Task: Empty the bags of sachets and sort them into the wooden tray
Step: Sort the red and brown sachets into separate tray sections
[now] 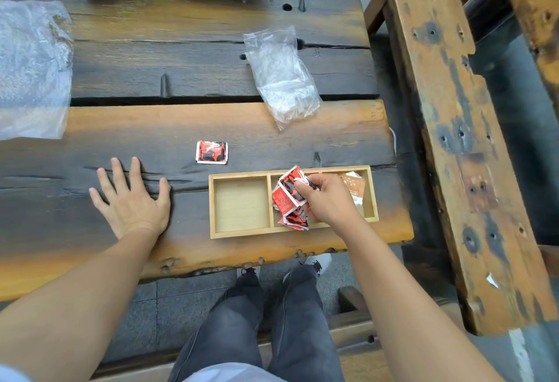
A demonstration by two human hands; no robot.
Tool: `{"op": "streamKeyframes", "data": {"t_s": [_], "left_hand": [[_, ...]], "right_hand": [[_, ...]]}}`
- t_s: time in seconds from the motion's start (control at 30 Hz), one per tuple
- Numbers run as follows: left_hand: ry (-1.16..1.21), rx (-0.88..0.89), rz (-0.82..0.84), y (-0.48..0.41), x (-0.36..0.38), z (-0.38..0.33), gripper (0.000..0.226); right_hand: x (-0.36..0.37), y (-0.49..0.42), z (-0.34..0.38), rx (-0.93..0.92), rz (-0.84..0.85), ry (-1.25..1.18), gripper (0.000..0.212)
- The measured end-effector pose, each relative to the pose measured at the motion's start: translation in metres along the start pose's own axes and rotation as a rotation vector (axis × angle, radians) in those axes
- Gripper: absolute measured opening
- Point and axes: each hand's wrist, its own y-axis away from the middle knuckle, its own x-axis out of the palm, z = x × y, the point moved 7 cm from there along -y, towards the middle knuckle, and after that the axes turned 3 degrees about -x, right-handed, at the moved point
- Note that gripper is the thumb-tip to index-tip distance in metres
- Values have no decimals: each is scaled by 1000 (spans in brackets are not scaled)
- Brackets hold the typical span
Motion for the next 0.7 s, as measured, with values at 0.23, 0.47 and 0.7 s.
{"op": "streamKeyframes", "data": {"t_s": [0.23, 0.47, 0.7], "left_hand": [[24, 0, -22, 1, -1, 1, 70], [23, 2, -24, 2, -2, -1, 70], [18, 1, -4, 1, -1, 0, 71]], "right_hand": [[4, 14, -18, 62, 45, -54, 27], [10, 15, -12, 78, 91, -93, 21], [2, 4, -4, 78, 96, 77, 16]]}}
